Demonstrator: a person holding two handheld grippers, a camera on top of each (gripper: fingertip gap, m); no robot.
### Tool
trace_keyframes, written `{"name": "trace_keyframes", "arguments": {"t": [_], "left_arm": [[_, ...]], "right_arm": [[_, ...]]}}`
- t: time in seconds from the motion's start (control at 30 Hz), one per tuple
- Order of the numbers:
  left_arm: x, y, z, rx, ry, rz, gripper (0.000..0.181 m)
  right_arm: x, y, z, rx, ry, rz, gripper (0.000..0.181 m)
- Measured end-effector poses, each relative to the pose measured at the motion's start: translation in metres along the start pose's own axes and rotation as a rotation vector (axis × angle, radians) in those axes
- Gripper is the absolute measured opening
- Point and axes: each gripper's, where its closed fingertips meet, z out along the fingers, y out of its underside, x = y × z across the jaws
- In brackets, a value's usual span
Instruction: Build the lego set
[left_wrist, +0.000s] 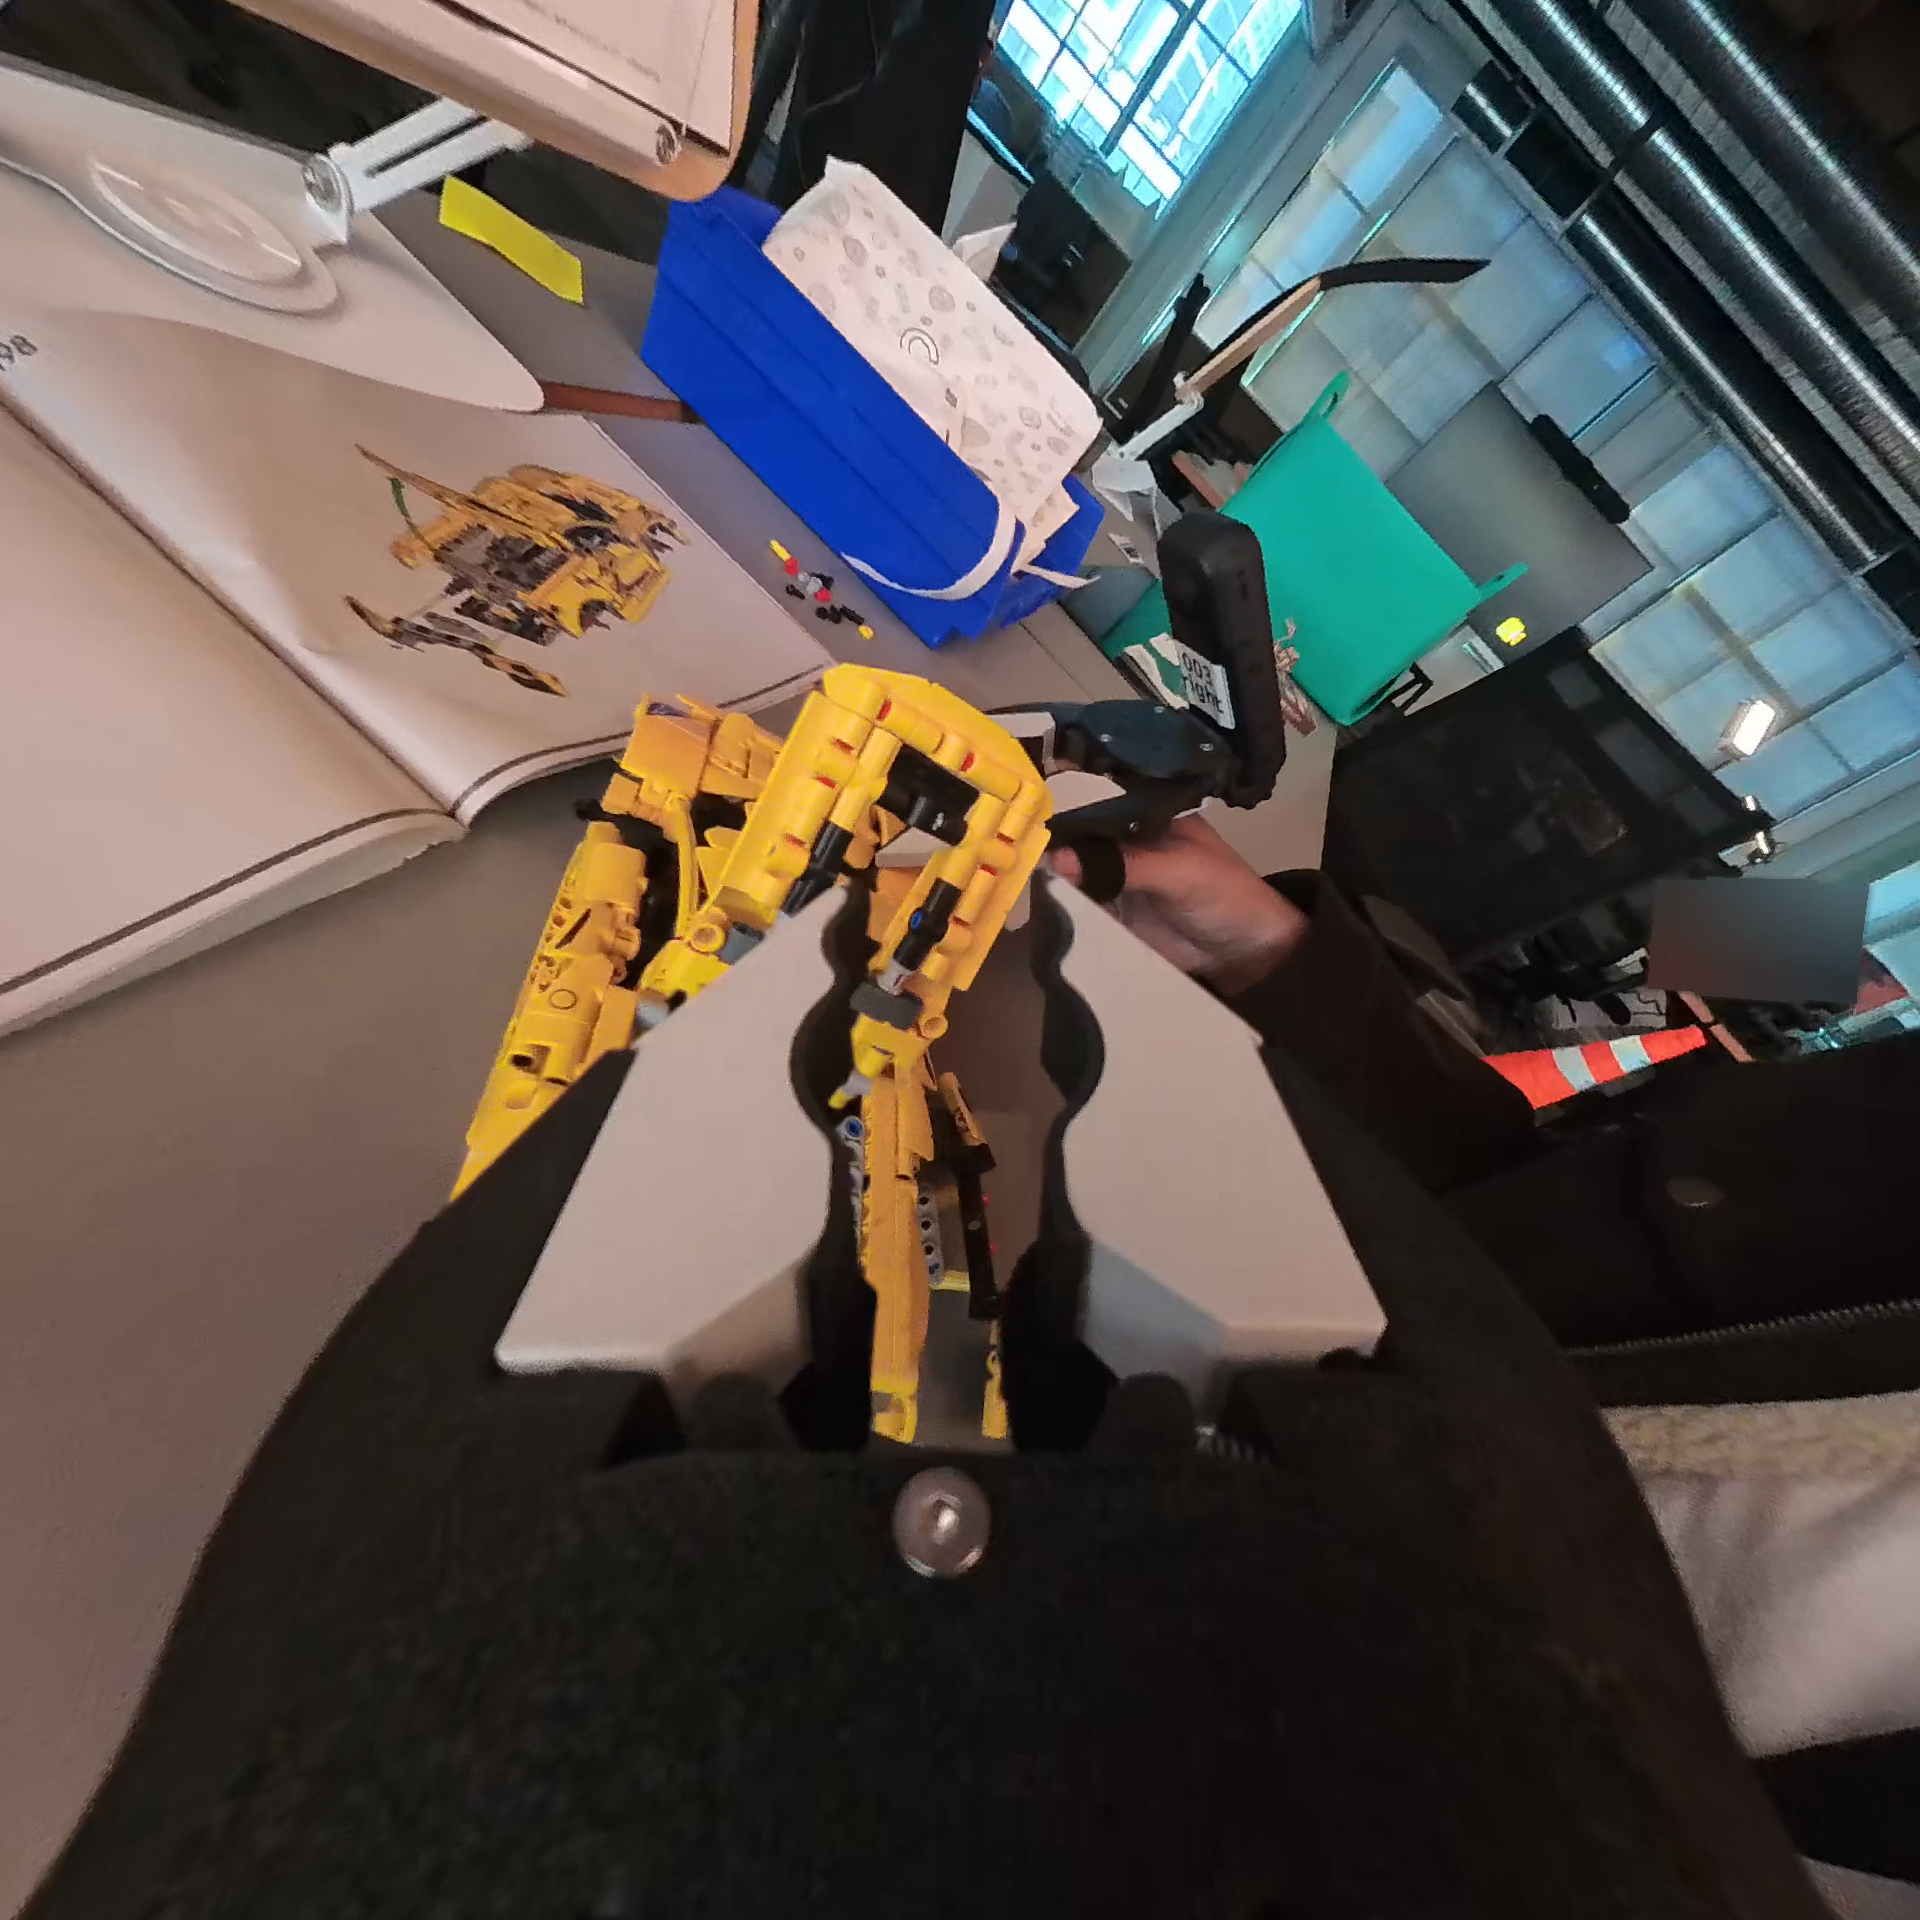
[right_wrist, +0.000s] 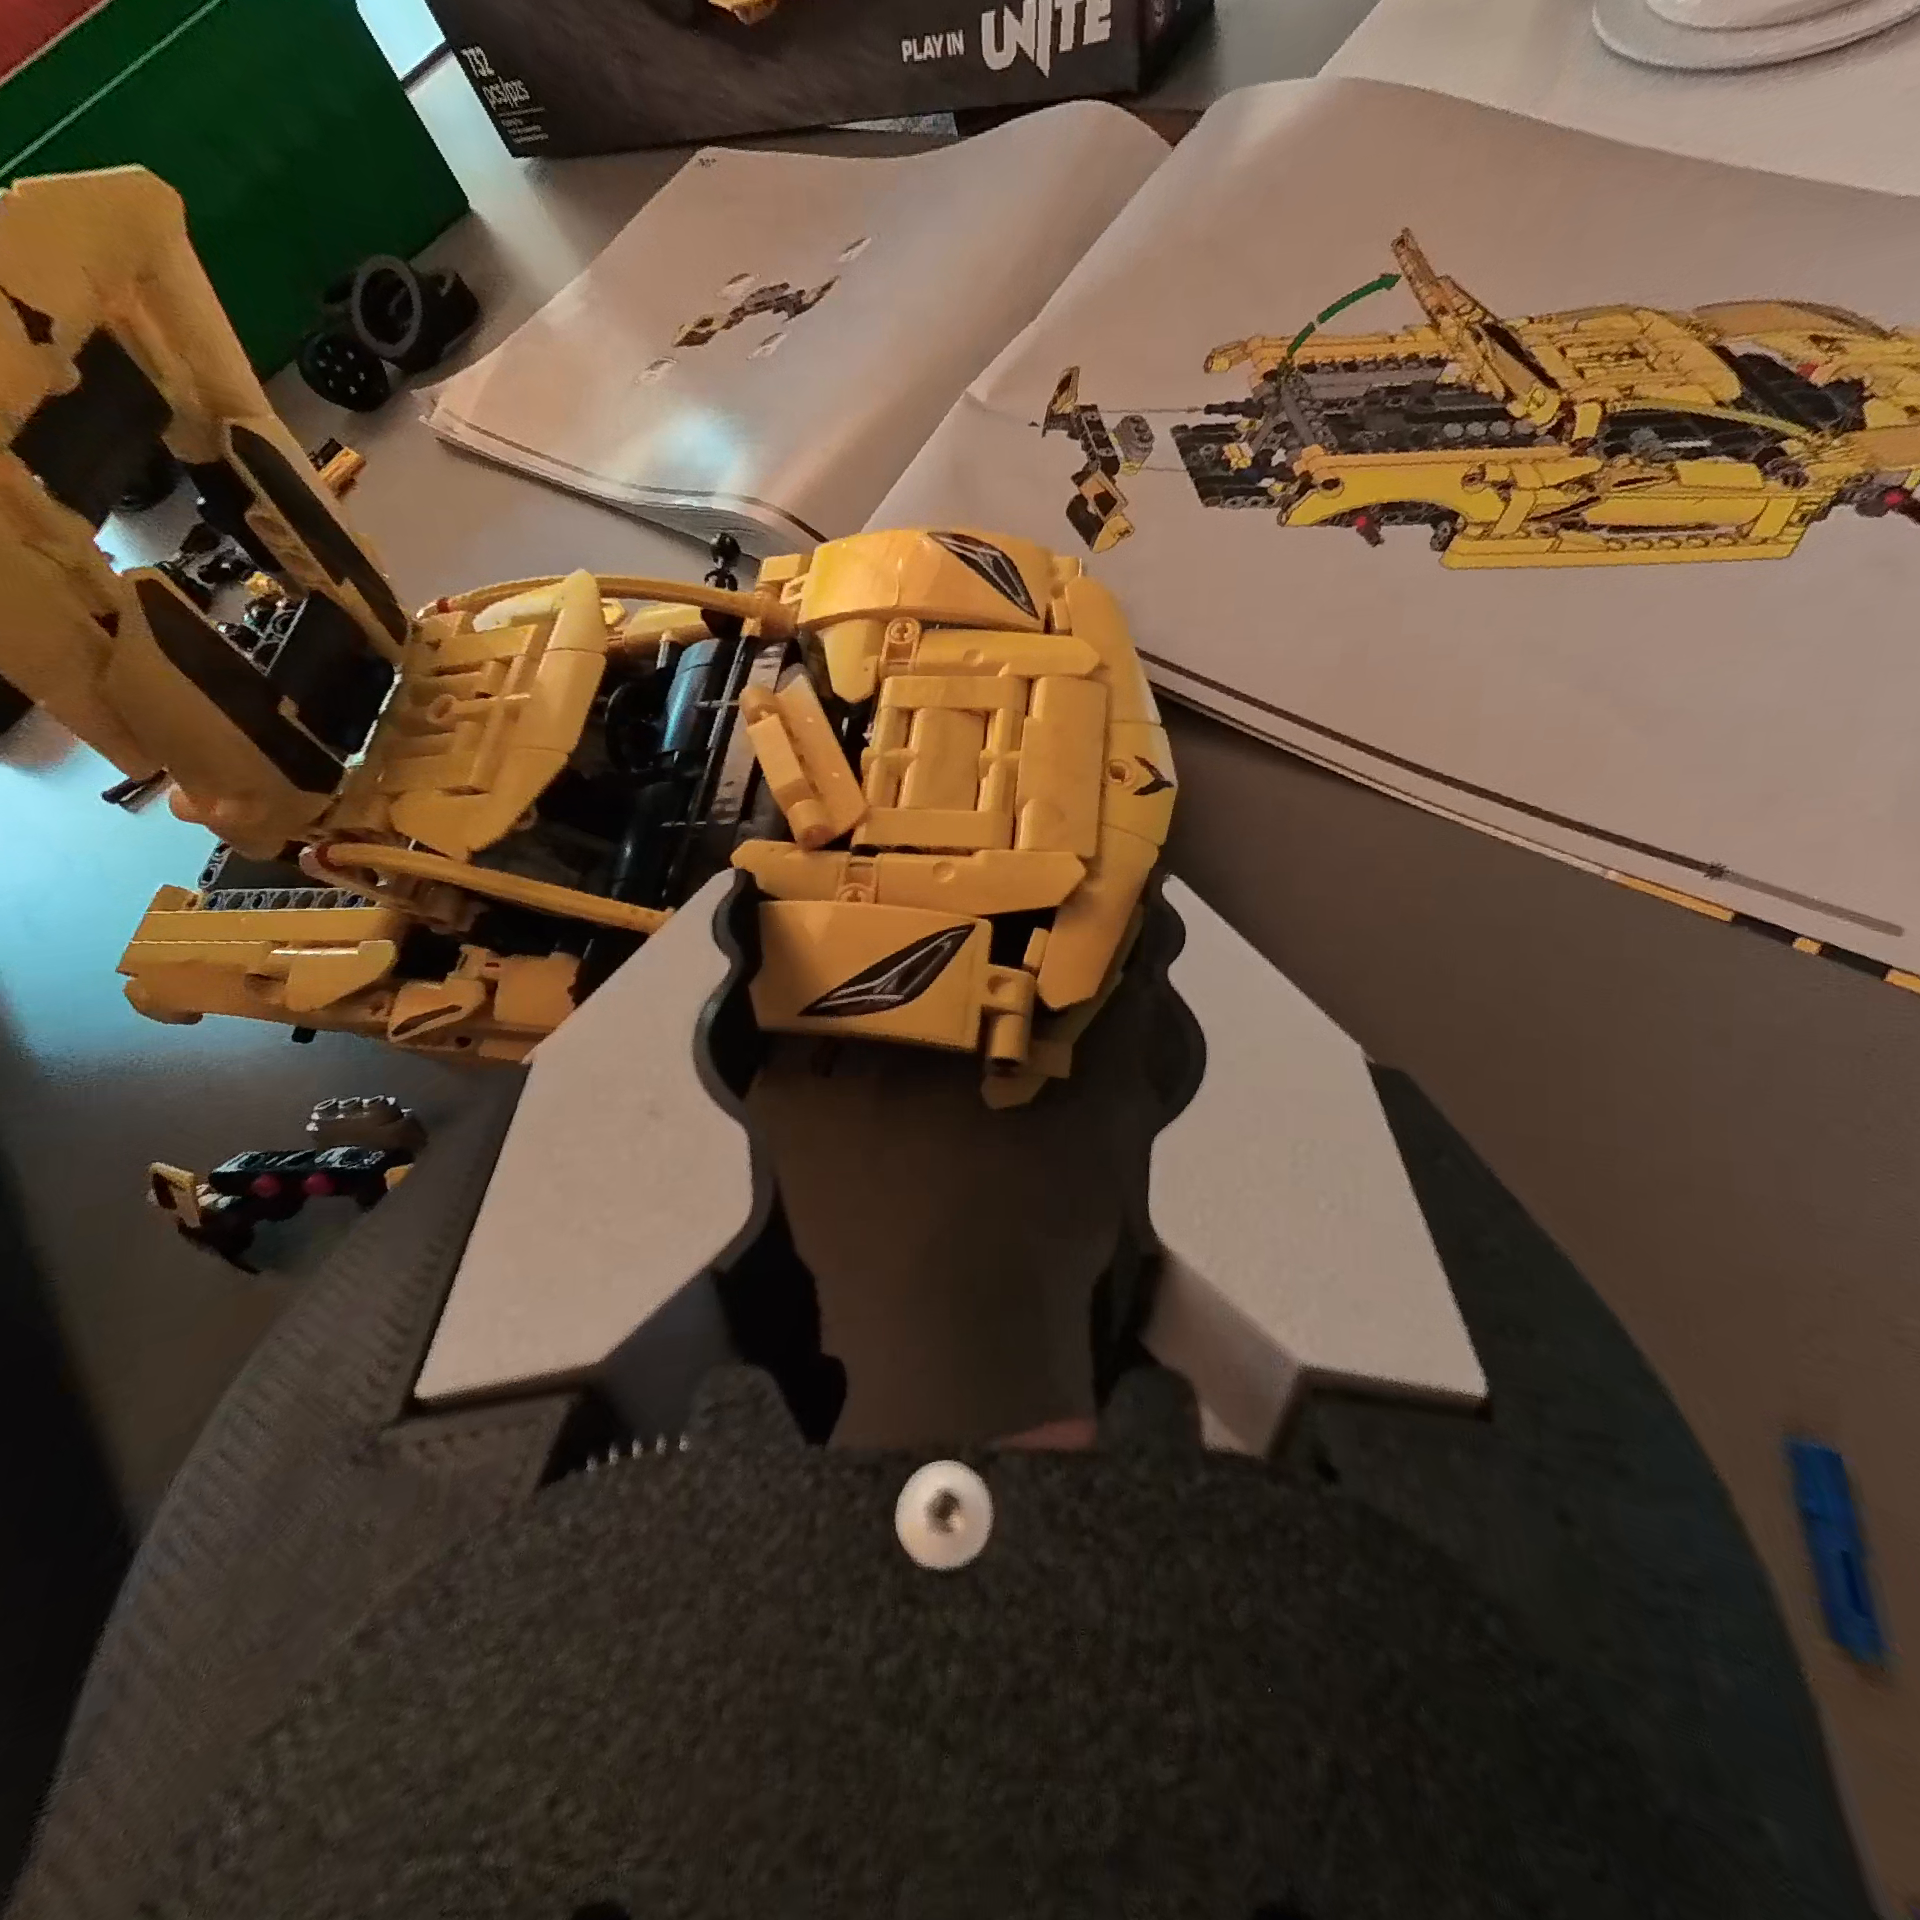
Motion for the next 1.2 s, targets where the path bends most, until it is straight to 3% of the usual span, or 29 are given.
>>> {"name": "trace_keyframes", "arguments": {"t": [0.93, 1.07, 1.2], "left_arm": [[-0.001, 0.001, 0.004, -0.014, -0.037, 0.073, 0.034], [-0.004, -0.003, 0.012, 0.003, -0.115, 0.190, 0.059], [-0.006, 0.007, 0.035, -0.104, -0.216, 0.399, 0.084]], "right_arm": [[0.000, -0.001, -0.003, 0.011, -0.006, 0.006, 0.070], [0.001, -0.001, -0.003, 0.010, -0.006, 0.007, 0.070], [0.000, -0.001, -0.003, 0.009, -0.005, 0.005, 0.070]]}}
